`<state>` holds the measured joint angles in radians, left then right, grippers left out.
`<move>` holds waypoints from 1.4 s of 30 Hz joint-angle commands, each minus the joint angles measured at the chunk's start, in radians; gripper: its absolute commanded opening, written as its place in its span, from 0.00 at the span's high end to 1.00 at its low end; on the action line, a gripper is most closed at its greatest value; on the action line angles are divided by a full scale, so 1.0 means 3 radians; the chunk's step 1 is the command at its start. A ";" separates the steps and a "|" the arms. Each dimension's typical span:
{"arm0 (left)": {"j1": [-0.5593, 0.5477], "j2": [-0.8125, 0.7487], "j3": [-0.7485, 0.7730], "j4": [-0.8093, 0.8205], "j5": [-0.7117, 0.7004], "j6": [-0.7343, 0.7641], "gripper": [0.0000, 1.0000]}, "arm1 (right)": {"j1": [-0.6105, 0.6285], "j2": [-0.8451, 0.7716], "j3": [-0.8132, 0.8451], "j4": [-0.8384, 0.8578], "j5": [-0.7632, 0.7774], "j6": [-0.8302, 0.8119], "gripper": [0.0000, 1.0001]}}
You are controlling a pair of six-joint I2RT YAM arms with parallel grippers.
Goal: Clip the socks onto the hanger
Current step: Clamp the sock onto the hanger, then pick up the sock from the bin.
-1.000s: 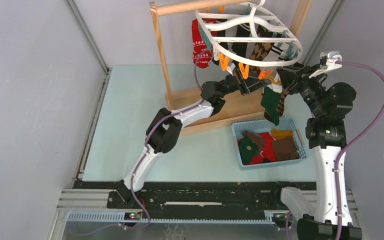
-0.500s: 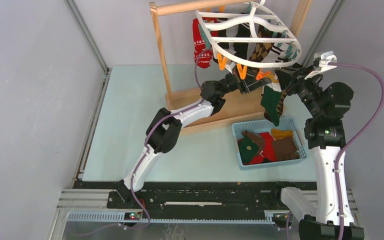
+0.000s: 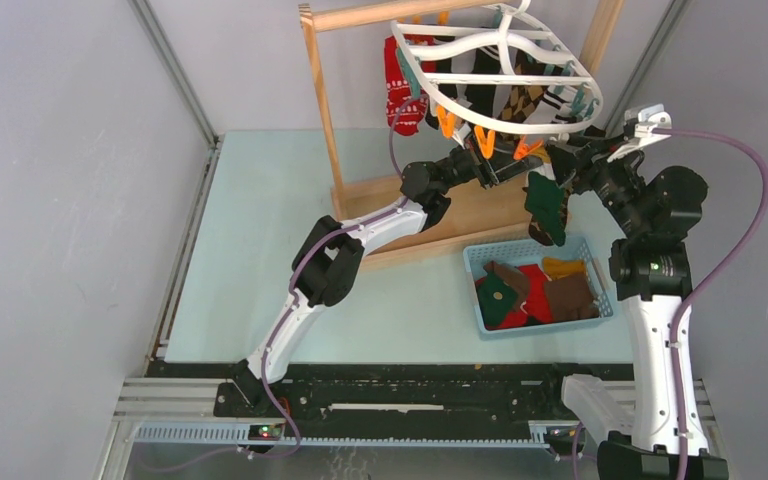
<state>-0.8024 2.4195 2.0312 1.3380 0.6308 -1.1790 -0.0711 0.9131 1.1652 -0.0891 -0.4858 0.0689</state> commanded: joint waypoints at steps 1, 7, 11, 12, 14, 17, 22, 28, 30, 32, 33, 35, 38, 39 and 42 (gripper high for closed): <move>0.0021 -0.0076 0.0141 0.0130 -0.0041 -0.0018 1.00 | -0.0049 -0.0075 0.0002 0.0052 -0.0085 0.0023 0.48; 0.0019 -0.0079 0.0133 0.0045 -0.0083 0.0006 0.88 | -0.0190 -0.0122 0.0005 0.0048 -0.0201 0.0072 0.41; 0.0021 -0.0139 0.0027 -0.0023 -0.0136 0.0050 0.69 | -0.0404 -0.0181 0.0005 -0.0019 -0.0479 0.0083 0.35; 0.0027 -0.0164 -0.0023 -0.0039 -0.0158 0.0062 0.64 | -0.0495 -0.0197 0.0003 -0.0035 -0.0620 0.0092 0.33; 0.0035 -0.0221 -0.0172 -0.0046 -0.0199 0.0071 0.55 | -0.0702 -0.0224 0.0006 -0.0059 -0.0892 0.0152 0.31; 0.0061 -0.0352 -0.0484 -0.0010 -0.0246 0.0117 0.44 | -0.0990 -0.0254 0.0003 -0.0097 -0.1230 0.0237 0.29; 0.0100 -0.0660 -0.1208 0.0034 -0.0359 0.0282 0.29 | -0.1194 -0.0317 0.0022 -0.0494 -0.1522 0.0038 0.26; 0.0159 -0.1008 -0.2097 0.0154 -0.0609 0.0392 0.21 | -0.1248 -0.0383 0.0028 -0.1094 -0.1592 -0.0267 0.25; 0.0184 -0.1083 -0.2305 0.0189 -0.0665 0.0392 0.20 | -0.1274 -0.0403 0.0028 -0.1280 -0.1640 -0.0415 0.25; 0.0195 -0.1168 -0.2488 0.0206 -0.0671 0.0416 0.20 | -0.1295 -0.0417 0.0022 -0.1468 -0.1682 -0.0551 0.24; 0.0201 -0.1214 -0.2563 0.0208 -0.0675 0.0448 0.19 | -0.1303 -0.0422 0.0012 -0.1535 -0.1707 -0.0605 0.24; 0.0206 -0.1313 -0.2722 0.0208 -0.0668 0.0514 0.19 | -0.1316 -0.0440 -0.0037 -0.1712 -0.1786 -0.0738 0.24; 0.0208 -0.1483 -0.2962 0.0205 -0.0634 0.0637 0.19 | -0.1322 -0.0466 -0.0123 -0.1980 -0.1909 -0.0995 0.24; 0.0210 -0.1553 -0.3069 0.0202 -0.0629 0.0687 0.19 | -0.1322 -0.0472 -0.0150 -0.2077 -0.1931 -0.1103 0.24; 0.0212 -0.1794 -0.3421 0.0196 -0.0647 0.0859 0.19 | -0.1327 -0.0499 -0.0229 -0.2450 -0.2001 -0.1470 0.24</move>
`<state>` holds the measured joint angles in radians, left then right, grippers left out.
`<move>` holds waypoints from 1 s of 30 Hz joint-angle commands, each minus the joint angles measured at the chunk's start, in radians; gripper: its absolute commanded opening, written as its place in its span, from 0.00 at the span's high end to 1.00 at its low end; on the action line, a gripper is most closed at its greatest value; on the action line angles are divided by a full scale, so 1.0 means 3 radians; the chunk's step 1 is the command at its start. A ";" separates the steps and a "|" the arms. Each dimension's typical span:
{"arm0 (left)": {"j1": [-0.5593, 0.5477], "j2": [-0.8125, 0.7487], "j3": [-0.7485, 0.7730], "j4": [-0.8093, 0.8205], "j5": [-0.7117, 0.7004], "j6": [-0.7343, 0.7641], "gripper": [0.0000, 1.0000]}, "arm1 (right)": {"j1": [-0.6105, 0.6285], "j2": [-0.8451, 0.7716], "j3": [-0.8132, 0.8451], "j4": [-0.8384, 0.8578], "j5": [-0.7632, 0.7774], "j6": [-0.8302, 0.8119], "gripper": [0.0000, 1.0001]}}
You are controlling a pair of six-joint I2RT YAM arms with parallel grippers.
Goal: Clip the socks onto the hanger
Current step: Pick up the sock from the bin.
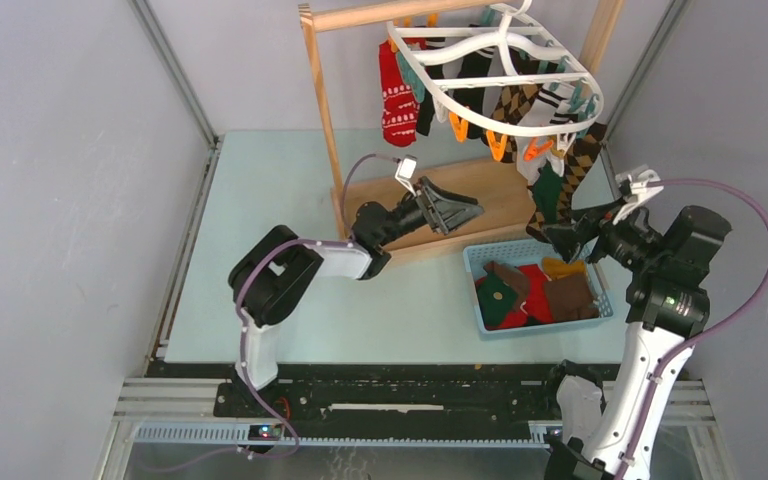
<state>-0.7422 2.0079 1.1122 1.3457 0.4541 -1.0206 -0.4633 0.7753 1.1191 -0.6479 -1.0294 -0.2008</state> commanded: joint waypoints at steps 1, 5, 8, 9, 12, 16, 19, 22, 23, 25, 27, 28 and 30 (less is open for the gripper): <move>0.0011 -0.0521 -0.0471 0.0165 -0.0072 0.0400 0.19 | -0.0020 -0.0049 -0.0109 -0.0704 -0.0207 -0.0710 0.24; 0.0009 -0.0909 -0.0932 0.0082 -0.0016 0.0762 0.19 | -0.0020 -0.0094 -0.0317 -0.1014 -0.0252 -0.1176 0.25; 0.0011 -0.1278 -0.1251 -0.0222 0.0014 0.1087 0.18 | -0.0020 -0.0127 -0.0473 -0.1161 -0.0264 -0.1465 0.25; 0.0013 -0.1401 -0.1327 -0.0339 0.0015 0.1207 0.18 | -0.0020 -0.0127 -0.0515 -0.1202 -0.0269 -0.1566 0.25; 0.0010 -0.1775 -0.1518 -0.0785 -0.0024 0.1567 0.18 | -0.0013 -0.0100 -0.0657 -0.1338 -0.0266 -0.1922 0.25; 0.0011 -0.2324 -0.1596 -0.1633 -0.0188 0.2150 0.17 | 0.0087 -0.0012 -0.0839 -0.1483 -0.0189 -0.2404 0.25; 0.0006 -0.2705 -0.1526 -0.2335 -0.0279 0.2508 0.15 | 0.0358 0.0074 -0.1007 -0.1374 0.0029 -0.2470 0.26; 0.0008 -0.2996 -0.1367 -0.3008 -0.0405 0.2921 0.14 | 0.0757 0.0153 -0.1205 -0.1089 0.0418 -0.2391 0.26; 0.0010 -0.3070 -0.1314 -0.3198 -0.0447 0.3019 0.14 | 0.0855 0.0171 -0.1276 -0.0958 0.0506 -0.2337 0.27; 0.0010 -0.3215 -0.1232 -0.3479 -0.0540 0.3159 0.13 | 0.1051 0.0215 -0.1403 -0.0625 0.0741 -0.2066 0.28; 0.0013 -0.3376 -0.1183 -0.3665 -0.0634 0.3231 0.12 | 0.1273 0.0299 -0.1524 -0.0273 0.1019 -0.1739 0.29; 0.0014 -0.3434 -0.1174 -0.3691 -0.0682 0.3249 0.11 | 0.1353 0.0353 -0.1561 -0.0140 0.1099 -0.1630 0.30; 0.0013 -0.3545 -0.1175 -0.3723 -0.0767 0.3240 0.09 | 0.1488 0.0437 -0.1633 0.0069 0.1216 -0.1482 0.34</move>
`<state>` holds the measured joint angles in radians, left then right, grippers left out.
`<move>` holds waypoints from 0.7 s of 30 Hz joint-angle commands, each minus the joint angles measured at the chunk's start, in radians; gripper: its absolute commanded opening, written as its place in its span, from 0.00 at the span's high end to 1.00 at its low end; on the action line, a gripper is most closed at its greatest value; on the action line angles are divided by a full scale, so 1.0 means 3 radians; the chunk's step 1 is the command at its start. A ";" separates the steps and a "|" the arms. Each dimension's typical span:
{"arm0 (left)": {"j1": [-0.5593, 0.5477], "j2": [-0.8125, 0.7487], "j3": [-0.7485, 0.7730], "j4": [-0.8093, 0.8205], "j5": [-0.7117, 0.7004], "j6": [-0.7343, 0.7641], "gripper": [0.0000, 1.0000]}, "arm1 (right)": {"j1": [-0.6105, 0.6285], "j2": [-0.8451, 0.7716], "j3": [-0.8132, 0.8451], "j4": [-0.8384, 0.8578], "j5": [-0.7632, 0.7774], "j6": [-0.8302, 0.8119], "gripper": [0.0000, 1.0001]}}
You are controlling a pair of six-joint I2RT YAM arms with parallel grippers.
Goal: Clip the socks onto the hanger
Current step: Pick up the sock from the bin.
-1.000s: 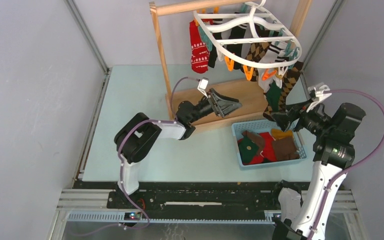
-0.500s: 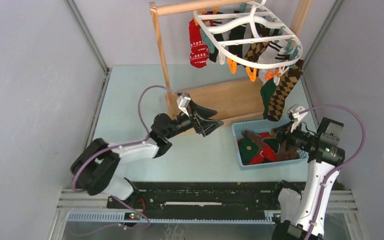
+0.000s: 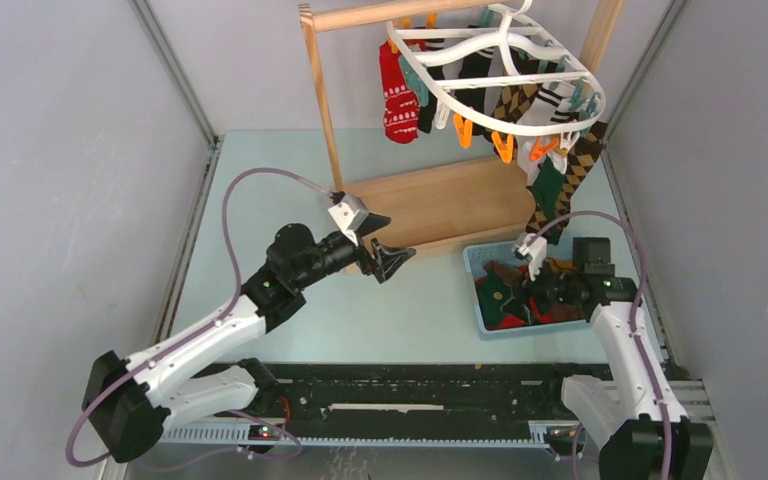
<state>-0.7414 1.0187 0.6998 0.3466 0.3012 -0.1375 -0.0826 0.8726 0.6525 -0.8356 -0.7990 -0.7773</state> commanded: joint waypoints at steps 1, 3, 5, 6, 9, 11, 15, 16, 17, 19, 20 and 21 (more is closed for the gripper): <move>0.0007 -0.0293 0.0196 -0.0393 -0.0301 0.0275 0.09 | 0.0255 0.0148 -0.0112 0.0787 0.0514 0.0491 0.35; 0.0007 -0.0361 0.0170 -0.0382 -0.0384 0.0220 0.08 | 0.0428 0.0200 -0.0180 0.0964 0.0665 0.0552 0.35; 0.0010 -0.0416 0.0116 -0.0341 -0.0450 0.0153 0.08 | 0.0508 0.0276 -0.0222 0.1085 0.0801 0.0579 0.35; 0.0011 -0.0435 0.0087 -0.0304 -0.0470 0.0097 0.08 | 0.0545 0.0328 -0.0244 0.1129 0.0874 0.0593 0.35; 0.0007 -0.0477 0.0032 -0.0241 -0.0513 -0.0009 0.09 | 0.0644 0.0462 -0.0286 0.1209 0.0939 0.0590 0.44; 0.0007 -0.0488 0.0034 -0.0265 -0.0522 -0.0041 0.10 | 0.0684 0.0480 -0.0298 0.1222 0.0923 0.0585 0.57; 0.0007 -0.0515 0.0035 -0.0316 -0.0566 -0.0058 0.15 | 0.0702 0.0400 -0.0291 0.1188 0.0877 0.0599 0.85; 0.0008 -0.0521 0.0032 -0.0317 -0.0568 -0.0061 0.15 | 0.0691 0.0354 -0.0267 0.1126 0.0851 0.0599 0.90; 0.0011 -0.0523 0.0034 -0.0319 -0.0561 -0.0065 0.15 | 0.0667 0.0308 -0.0235 0.1045 0.0810 0.0601 0.94; 0.0010 -0.0530 0.0033 -0.0317 -0.0522 -0.0085 0.15 | 0.0559 0.0171 -0.0105 0.0817 0.0674 0.0588 0.97; 0.0008 -0.0530 0.0034 -0.0305 -0.0487 -0.0088 0.15 | 0.0465 0.0090 -0.0028 0.0711 0.0615 0.0580 0.98; 0.0009 -0.0531 0.0028 -0.0273 -0.0439 -0.0096 0.15 | 0.0362 -0.0005 0.0052 0.0597 0.0524 0.0559 0.98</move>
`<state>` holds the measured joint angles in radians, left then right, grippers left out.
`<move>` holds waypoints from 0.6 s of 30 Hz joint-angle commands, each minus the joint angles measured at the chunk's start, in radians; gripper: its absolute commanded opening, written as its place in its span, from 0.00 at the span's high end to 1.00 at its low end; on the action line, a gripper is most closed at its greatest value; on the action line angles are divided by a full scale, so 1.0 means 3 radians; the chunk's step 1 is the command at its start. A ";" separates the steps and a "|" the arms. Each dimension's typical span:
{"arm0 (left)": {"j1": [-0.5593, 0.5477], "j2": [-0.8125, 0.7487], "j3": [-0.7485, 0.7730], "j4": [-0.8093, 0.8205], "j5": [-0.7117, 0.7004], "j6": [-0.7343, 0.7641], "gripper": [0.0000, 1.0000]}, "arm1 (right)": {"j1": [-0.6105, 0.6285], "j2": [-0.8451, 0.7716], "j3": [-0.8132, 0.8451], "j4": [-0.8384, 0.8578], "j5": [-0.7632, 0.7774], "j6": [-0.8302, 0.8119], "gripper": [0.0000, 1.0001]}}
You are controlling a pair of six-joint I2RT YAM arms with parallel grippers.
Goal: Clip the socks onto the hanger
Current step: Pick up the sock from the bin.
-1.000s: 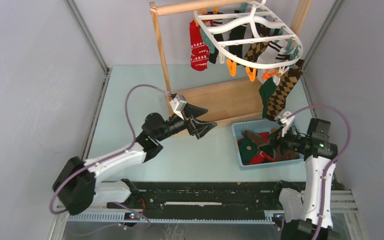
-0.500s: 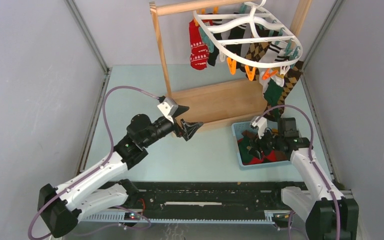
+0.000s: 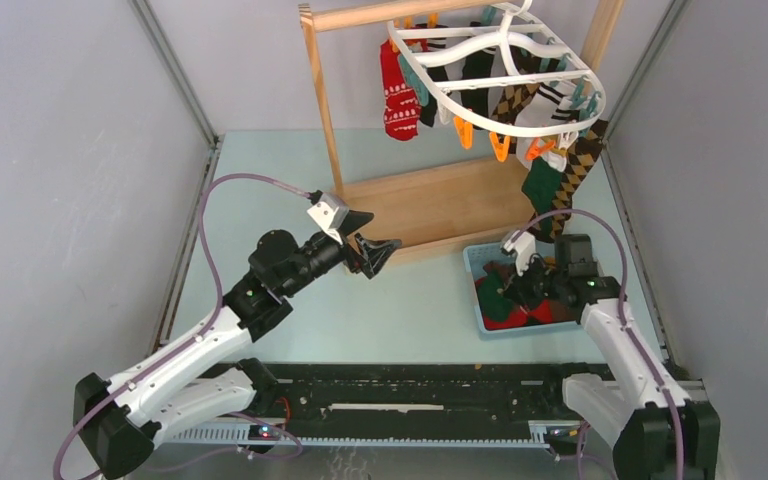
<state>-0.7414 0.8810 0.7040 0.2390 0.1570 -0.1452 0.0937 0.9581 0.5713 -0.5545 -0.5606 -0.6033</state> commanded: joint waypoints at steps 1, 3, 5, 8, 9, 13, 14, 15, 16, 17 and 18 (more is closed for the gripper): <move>0.0010 -0.0062 -0.0002 0.0143 0.0100 -0.0088 0.14 | -0.0337 -0.0375 0.0402 -0.0465 -0.0401 -0.0063 0.98; 0.0009 -0.0031 -0.0059 0.0335 0.0231 -0.0150 0.12 | -0.0602 -0.0546 0.0569 -0.0756 -0.0786 -0.0216 0.98; 0.0008 0.0019 -0.0121 0.0560 0.0329 -0.0271 0.07 | -0.0791 -0.0641 0.0705 -0.1024 -0.0985 -0.0319 0.98; 0.0013 0.0150 -0.0128 0.0795 0.0475 -0.0429 0.02 | -0.0997 -0.0762 0.0826 -0.1129 -0.1132 -0.0246 0.98; 0.0015 0.0192 -0.0124 0.0854 0.0556 -0.0459 0.02 | -0.1041 -0.0800 0.0854 -0.1132 -0.1190 -0.0201 0.98; 0.0015 0.0382 -0.0104 0.1125 0.0891 -0.0593 0.03 | -0.1105 -0.0951 0.0944 -0.0979 -0.1401 0.0076 0.98; 0.0013 0.0437 -0.0095 0.1211 0.1058 -0.0595 0.04 | -0.1105 -0.0989 0.0971 -0.0909 -0.1437 0.0157 0.98; 0.0008 0.0486 -0.0097 0.1296 0.1184 -0.0606 0.04 | -0.1101 -0.1030 0.0997 -0.0836 -0.1484 0.0232 0.98; 0.0005 0.0530 -0.0110 0.1416 0.1298 -0.0621 0.04 | -0.1100 -0.1068 0.1022 -0.0750 -0.1540 0.0304 0.98; 0.0005 0.0570 -0.0127 0.1539 0.1397 -0.0633 0.05 | -0.1100 -0.1091 0.1048 -0.0678 -0.1613 0.0377 0.98; -0.0006 0.0605 -0.0154 0.1656 0.1477 -0.0634 0.05 | -0.1100 -0.1099 0.1076 -0.0614 -0.1693 0.0459 0.98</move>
<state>-0.7410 1.0313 0.6827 0.5442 0.4301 -0.2993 -0.2340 0.6575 0.8284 -0.8307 -0.9493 -0.5770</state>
